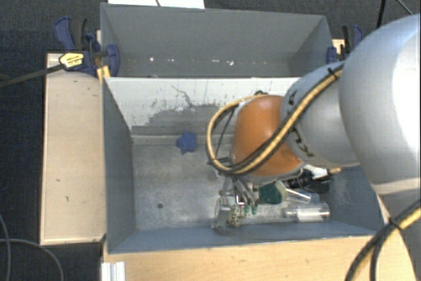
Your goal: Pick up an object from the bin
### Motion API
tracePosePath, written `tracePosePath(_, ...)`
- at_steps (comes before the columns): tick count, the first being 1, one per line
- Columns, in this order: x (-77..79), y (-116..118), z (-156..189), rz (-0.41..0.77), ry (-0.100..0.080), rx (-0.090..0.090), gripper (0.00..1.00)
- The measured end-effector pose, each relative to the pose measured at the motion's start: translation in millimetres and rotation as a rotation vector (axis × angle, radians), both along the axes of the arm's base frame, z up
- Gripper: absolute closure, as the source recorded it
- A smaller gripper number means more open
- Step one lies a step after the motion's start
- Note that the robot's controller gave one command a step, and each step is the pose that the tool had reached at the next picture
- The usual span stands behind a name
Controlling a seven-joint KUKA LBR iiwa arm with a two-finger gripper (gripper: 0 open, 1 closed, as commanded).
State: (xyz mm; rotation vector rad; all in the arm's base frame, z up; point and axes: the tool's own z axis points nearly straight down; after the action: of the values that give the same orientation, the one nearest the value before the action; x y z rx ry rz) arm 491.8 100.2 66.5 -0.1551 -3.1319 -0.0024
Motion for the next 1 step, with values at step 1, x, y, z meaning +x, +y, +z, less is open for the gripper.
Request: tracePosePath(1,-1.4,-50.7,23.9,0.275,-0.006,-0.003,0.0)
